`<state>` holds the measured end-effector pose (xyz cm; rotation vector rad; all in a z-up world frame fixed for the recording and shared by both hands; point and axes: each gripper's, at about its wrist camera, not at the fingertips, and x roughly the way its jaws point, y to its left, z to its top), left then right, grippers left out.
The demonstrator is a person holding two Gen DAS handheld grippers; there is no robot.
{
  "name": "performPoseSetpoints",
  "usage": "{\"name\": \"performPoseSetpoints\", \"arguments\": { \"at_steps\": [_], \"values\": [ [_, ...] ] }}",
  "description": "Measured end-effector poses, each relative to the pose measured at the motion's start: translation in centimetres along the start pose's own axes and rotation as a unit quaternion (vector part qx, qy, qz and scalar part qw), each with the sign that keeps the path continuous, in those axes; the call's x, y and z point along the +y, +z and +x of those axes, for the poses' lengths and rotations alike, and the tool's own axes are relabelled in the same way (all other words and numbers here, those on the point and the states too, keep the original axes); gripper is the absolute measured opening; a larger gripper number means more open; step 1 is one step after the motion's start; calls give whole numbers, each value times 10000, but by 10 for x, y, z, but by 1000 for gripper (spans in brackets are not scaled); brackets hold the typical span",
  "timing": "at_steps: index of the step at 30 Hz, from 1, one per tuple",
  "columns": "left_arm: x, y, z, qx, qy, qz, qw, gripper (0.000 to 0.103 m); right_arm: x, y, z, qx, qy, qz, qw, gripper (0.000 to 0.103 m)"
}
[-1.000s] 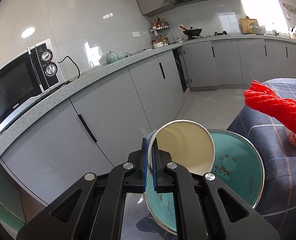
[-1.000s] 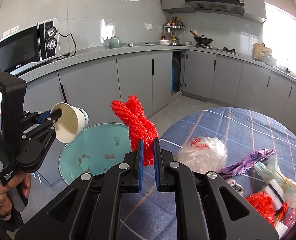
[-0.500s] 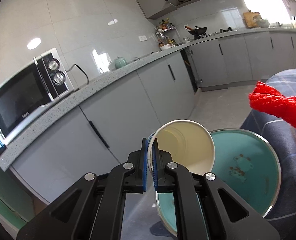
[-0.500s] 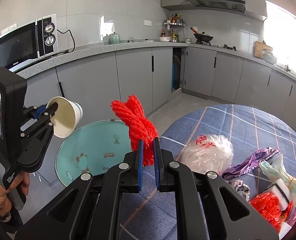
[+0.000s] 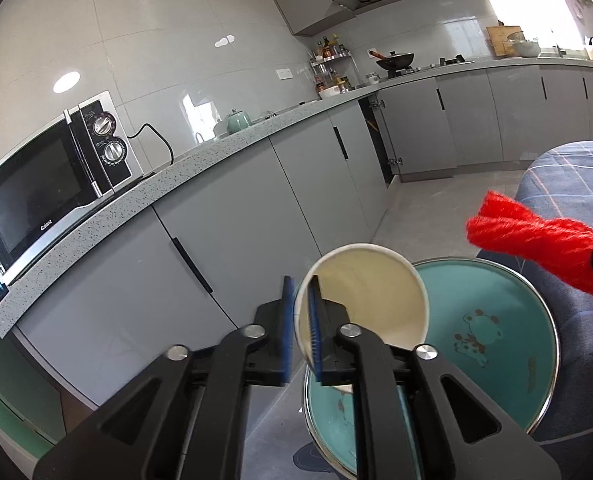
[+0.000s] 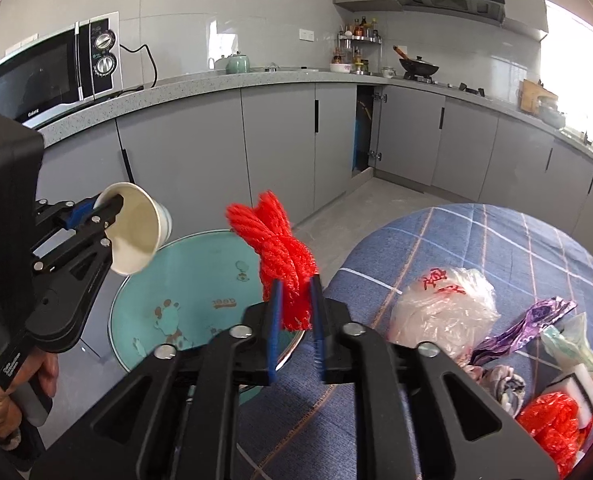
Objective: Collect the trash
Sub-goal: 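Open both grippers to drop the cup and red mesh into the bin, then grasp the black foam net with the right gripper while the left gripper grasps the clear bag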
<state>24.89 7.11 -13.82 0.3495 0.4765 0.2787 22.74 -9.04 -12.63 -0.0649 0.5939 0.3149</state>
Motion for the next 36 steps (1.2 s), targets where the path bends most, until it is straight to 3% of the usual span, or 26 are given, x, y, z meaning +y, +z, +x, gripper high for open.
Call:
{"name": "performPoseSetpoints", "arguments": {
  "at_steps": [1,12,15,19,26,36],
  "values": [
    [0,-1,-1,-10,28,-3,10000,57,-1,-1,0,-6,4,20,10000,41],
    [1,-4,-12,-73,-123,-17,9999,70,-14,-9,-24,-57,-38,202,9998,43],
    [3,-2,-23,-99,-163,-92,9998,81,-23,-13,-47,-73,-237,193,9995,44],
    [-5,5,-41,-168,-497,-139,9985,82,-48,-24,-81,-108,-533,372,9978,46],
    [-59,10,-86,-346,-1349,177,9901,89,-103,-60,-141,-73,-1299,691,9891,51],
    [-127,10,-130,-532,-1965,644,9769,91,-161,-122,-208,46,-1985,1345,9708,54]
  ]
}}
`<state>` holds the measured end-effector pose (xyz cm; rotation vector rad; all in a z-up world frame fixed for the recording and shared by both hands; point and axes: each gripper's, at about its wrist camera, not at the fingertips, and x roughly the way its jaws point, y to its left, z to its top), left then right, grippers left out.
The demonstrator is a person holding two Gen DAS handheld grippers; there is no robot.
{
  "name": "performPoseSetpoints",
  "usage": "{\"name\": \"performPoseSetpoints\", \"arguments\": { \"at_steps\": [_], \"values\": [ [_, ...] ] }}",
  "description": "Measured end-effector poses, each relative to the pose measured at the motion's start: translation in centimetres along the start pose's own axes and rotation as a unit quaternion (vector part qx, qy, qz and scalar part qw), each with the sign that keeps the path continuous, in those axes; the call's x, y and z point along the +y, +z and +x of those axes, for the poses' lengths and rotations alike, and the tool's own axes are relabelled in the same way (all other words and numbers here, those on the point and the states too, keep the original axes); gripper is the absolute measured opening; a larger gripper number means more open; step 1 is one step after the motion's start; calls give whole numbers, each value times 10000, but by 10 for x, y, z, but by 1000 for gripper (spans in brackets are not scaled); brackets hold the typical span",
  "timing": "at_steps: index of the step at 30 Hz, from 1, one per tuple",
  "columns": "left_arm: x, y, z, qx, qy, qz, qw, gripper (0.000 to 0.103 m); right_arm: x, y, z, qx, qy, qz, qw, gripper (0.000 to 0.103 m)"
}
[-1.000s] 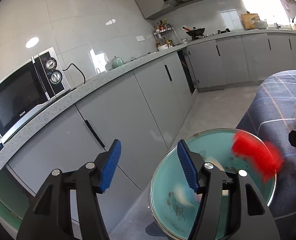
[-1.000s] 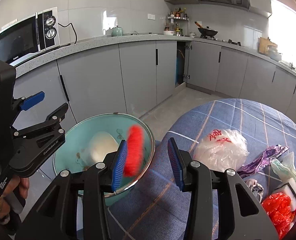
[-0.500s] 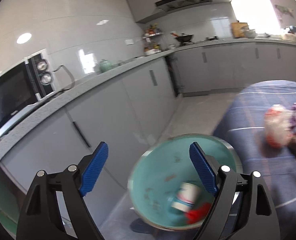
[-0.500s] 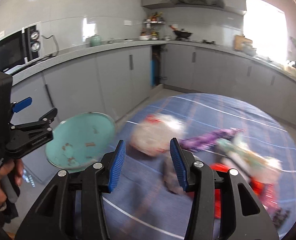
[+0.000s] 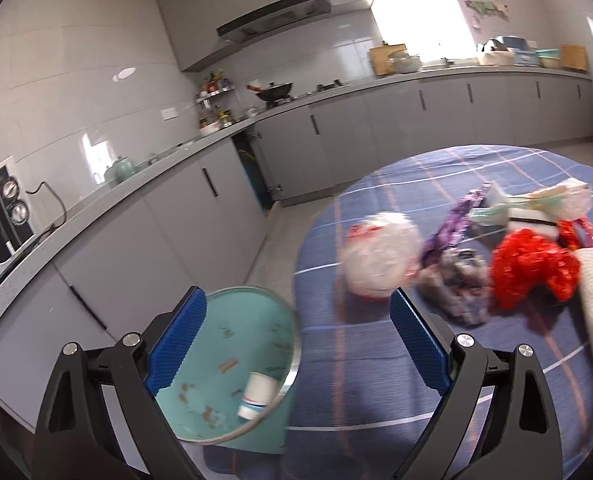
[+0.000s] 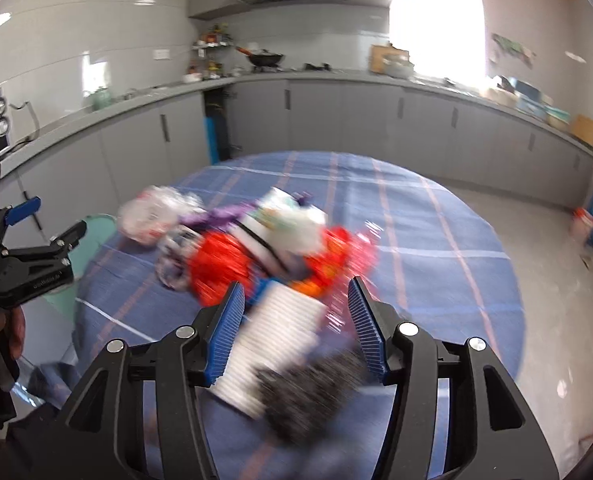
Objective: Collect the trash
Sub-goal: 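Grasp the black foam net with the right gripper while the left gripper grasps the clear bag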
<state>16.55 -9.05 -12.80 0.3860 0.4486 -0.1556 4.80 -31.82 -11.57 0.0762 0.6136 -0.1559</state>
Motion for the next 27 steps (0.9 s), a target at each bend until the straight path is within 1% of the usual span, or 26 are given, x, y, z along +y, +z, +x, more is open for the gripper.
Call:
{"name": "performPoseSetpoints", "arguments": {
  "at_steps": [3,5,8,12,13,14,16,17,18,19,23,27],
  "values": [
    [-12,3,1,17,-74,20,10000,92,-18,-14,1,170,-105,207,9996,54],
    [-19,2,1,81,-159,-59,9998,92,-25,-20,8,283,-102,343,9990,54],
    [-29,-1,-3,65,-175,57,9998,92,-26,-24,21,410,-73,471,9980,54],
    [-30,-6,-3,102,-200,49,9997,92,-27,-35,33,671,-94,571,9961,52],
    [-29,-7,-2,111,-191,45,9997,92,-29,-39,35,726,-86,605,9955,50],
    [-28,-7,0,121,-167,19,9998,92,-30,-40,37,796,-46,651,9947,43],
    [-24,-7,4,155,-126,-46,9998,92,-31,-43,39,909,42,672,9936,34],
    [-20,-7,7,185,-121,-89,9997,92,-31,-43,39,914,96,663,9936,26],
    [-19,-7,8,195,-107,-112,9997,92,-29,-42,37,894,127,631,9939,21],
    [-17,-7,8,197,-88,-127,9997,92,-27,-39,33,862,148,575,9945,13],
    [-8,-2,9,137,-46,-192,9997,92,-28,-27,17,634,207,506,9965,11],
    [-1,5,14,89,-44,-224,9997,92,-30,-10,-9,182,24,364,9992,10]
  ]
}}
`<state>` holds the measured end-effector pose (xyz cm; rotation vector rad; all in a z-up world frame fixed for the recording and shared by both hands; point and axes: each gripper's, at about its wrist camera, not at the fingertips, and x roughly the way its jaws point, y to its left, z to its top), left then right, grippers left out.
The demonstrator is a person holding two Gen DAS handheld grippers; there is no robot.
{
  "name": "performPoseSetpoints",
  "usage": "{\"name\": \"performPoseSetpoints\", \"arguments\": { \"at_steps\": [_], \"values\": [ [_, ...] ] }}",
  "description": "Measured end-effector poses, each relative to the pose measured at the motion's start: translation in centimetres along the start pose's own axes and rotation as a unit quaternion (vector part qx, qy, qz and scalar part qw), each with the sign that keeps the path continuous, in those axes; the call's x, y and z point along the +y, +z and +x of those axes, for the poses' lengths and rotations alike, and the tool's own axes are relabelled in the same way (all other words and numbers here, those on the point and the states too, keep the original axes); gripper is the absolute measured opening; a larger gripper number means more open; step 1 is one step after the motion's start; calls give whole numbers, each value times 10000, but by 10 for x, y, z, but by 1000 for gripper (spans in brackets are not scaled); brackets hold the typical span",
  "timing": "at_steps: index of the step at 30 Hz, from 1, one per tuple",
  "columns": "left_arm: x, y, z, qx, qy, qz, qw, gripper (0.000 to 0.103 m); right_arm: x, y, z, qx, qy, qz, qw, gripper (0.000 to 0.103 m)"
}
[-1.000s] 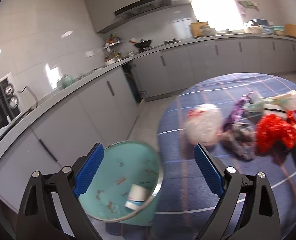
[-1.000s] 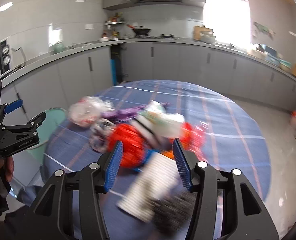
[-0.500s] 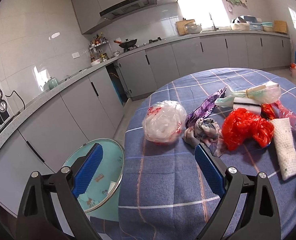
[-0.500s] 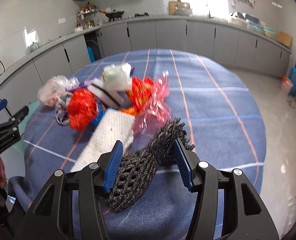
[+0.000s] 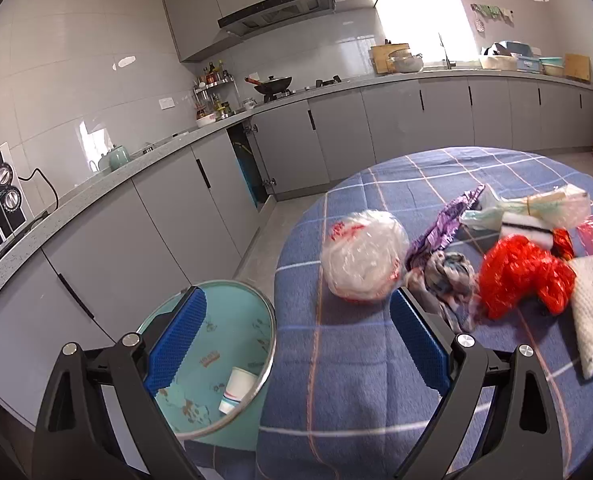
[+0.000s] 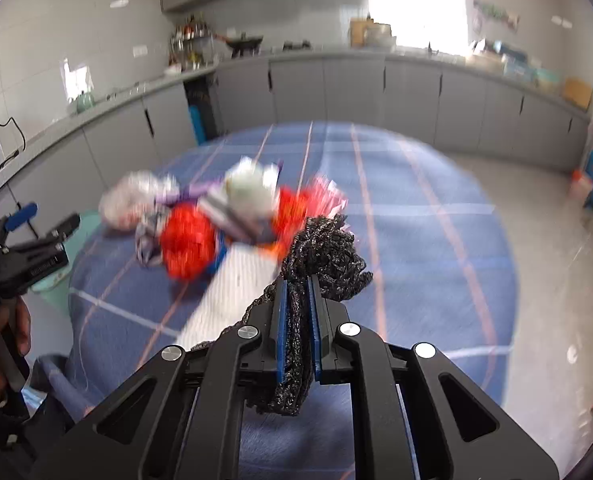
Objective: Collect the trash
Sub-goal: 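Grasp the black foam net with the right gripper while the left gripper grasps the clear bag, then carry the clear bag and black foam net over the teal bin with both grippers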
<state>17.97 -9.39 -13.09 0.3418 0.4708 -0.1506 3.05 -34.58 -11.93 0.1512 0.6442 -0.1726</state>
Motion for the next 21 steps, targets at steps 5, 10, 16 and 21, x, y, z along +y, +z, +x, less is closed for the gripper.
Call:
{"name": "performPoseSetpoints", "arguments": {
  "at_steps": [5,10,16,21],
  "values": [
    [0,13,15,-50,-85,-12,10000,92,2,30,-11,-515,-228,-124,9983,10],
    [-13,24,37,-38,-275,180,9995,92,4,59,5,-747,-67,69,9972,10],
    [-30,28,64,163,-452,375,9981,91,29,85,31,-921,234,-104,9954,11],
    [-30,26,81,552,-855,367,9941,25,58,92,59,-800,644,-329,9942,11]
  ]
}}
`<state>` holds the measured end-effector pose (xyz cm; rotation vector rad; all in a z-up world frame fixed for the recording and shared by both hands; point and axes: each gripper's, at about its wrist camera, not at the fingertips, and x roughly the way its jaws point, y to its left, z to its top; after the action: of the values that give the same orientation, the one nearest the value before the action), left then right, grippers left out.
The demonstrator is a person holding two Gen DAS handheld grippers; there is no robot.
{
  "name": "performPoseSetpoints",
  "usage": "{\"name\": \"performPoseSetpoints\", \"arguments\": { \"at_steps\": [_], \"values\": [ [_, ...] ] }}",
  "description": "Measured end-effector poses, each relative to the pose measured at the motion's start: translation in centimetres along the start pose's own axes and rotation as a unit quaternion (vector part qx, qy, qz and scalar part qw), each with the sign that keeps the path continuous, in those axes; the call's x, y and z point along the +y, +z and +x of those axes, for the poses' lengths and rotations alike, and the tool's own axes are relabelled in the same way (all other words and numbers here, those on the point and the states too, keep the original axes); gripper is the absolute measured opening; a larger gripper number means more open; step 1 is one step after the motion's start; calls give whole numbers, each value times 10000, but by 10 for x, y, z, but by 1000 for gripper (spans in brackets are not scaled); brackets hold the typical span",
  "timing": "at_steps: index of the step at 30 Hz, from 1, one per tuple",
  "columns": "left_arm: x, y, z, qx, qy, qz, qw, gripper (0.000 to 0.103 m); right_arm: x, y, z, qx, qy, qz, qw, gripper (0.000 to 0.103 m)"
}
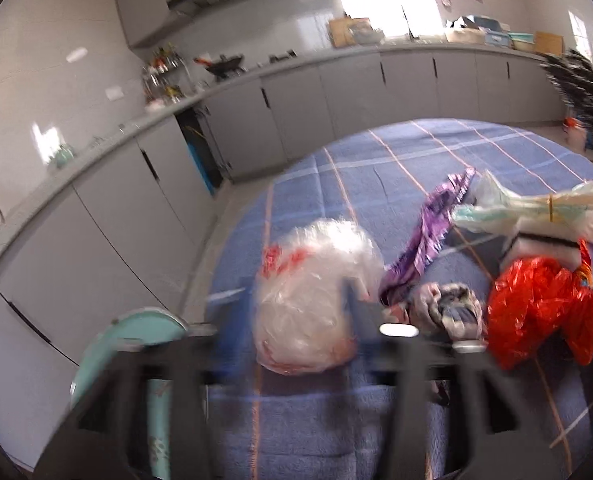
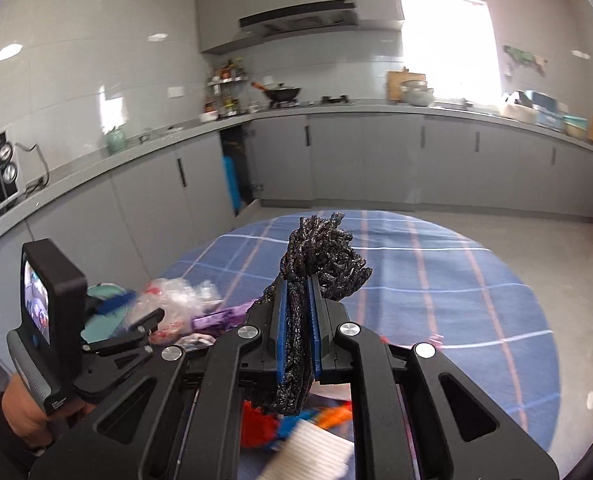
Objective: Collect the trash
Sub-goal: 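Carry the clear bag and black foam net over the teal bin with both grippers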
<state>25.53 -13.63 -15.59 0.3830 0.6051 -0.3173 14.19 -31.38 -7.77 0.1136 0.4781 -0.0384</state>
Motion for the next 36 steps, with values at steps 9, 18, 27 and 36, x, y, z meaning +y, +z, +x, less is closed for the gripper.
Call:
{"name": "performPoseSetpoints", "arguments": {
  "at_steps": [9,18,27,36],
  "values": [
    [29,-8,-24,-146,546,-119,9983,12,23,1,26,134,272,-188,9994,11],
    [82,-24,-58,-272,1046,-320,9936,12,60,-4,37,240,507,-367,9977,11],
    [124,-54,-68,-179,1577,-465,9862,12,105,-2,48,256,844,-645,9940,11],
    [159,-67,-67,-94,1903,-639,9796,12,142,-6,63,362,1178,-892,9884,11]
  ]
}}
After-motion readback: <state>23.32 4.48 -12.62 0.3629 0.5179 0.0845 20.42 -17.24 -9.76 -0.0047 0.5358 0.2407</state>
